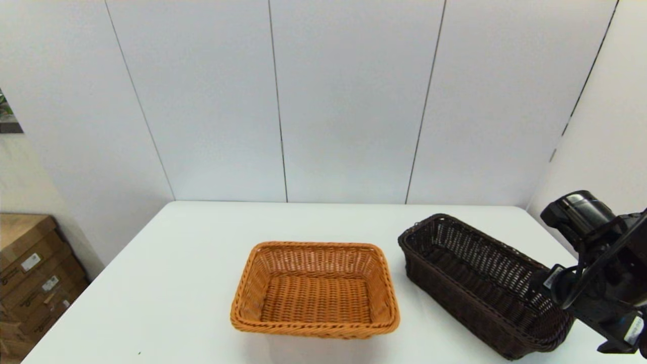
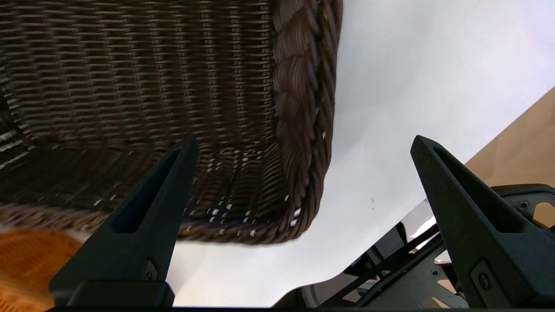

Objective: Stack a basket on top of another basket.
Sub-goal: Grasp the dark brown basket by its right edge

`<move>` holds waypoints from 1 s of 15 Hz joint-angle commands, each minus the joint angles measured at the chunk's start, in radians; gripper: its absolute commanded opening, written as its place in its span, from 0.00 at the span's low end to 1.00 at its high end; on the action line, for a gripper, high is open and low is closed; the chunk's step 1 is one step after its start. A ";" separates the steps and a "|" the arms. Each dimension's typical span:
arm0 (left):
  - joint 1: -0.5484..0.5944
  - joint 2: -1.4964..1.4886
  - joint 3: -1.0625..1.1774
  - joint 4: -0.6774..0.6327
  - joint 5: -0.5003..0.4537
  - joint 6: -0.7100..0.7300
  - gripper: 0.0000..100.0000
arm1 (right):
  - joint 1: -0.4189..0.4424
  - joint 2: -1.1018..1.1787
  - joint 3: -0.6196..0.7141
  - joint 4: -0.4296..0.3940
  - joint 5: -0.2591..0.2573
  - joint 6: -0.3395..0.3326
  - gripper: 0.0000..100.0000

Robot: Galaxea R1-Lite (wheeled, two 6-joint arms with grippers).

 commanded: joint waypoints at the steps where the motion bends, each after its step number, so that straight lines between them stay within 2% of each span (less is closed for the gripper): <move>1: 0.000 0.001 0.000 0.001 0.000 0.000 1.00 | -0.016 0.059 0.055 -0.083 0.004 0.008 1.00; 4: 0.000 0.001 0.000 0.001 0.000 0.000 1.00 | -0.046 0.085 0.076 -0.132 0.058 0.009 1.00; 9: 0.000 0.001 0.000 0.001 0.000 0.000 1.00 | -0.056 0.104 0.073 -0.150 0.122 0.006 1.00; 11: 0.000 0.001 0.000 0.001 0.000 0.000 1.00 | -0.056 0.104 0.079 -0.188 0.127 0.000 1.00; 15: 0.000 0.001 0.000 0.001 0.000 0.000 1.00 | -0.056 0.104 0.084 -0.191 0.133 -0.026 1.00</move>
